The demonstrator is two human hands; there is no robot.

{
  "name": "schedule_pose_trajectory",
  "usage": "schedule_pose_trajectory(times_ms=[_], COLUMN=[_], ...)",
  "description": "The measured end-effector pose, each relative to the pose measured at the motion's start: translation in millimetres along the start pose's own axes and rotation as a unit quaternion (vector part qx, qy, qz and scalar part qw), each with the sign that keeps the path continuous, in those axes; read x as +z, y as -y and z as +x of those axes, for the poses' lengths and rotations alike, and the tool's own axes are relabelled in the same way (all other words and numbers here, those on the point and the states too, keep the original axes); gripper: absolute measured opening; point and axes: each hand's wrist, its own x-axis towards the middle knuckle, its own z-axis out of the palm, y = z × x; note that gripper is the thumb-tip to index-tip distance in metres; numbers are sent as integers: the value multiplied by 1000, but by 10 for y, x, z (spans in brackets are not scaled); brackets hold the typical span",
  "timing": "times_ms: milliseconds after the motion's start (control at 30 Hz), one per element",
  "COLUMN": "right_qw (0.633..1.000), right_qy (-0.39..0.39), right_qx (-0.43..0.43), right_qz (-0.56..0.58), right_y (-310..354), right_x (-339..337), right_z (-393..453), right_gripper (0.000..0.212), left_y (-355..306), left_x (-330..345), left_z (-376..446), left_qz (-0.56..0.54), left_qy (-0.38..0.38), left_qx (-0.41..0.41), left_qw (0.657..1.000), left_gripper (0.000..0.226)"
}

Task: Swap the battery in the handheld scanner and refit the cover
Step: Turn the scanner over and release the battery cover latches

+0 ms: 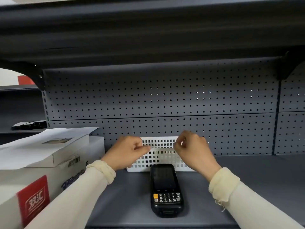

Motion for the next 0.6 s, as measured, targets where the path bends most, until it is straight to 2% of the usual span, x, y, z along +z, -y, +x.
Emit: schedule_pose_trajectory(times_ms=[133,300,467,600], right_qw=[996,986,976,968], right_qy=[53,151,190,221], right_qx=[29,55,88,111], right_qz=[-62,-54,-52,-42], right_y=[-73,-205,-256,-251], right_x=[86,181,228,217], right_z=[-23,-65,-104,-142], right_gripper=[23,23,27,32], left_y=[-52,-61,-79,-47], left_x=[60,194,301,357], left_z=[-53,-106,-123,-144], left_qz=[11,25,18,7], left_qy=[95,179,200,173], left_qx=[-63,-109,-152,-168], left_qw=[993,977,968,970], left_gripper=[37,37,37,35])
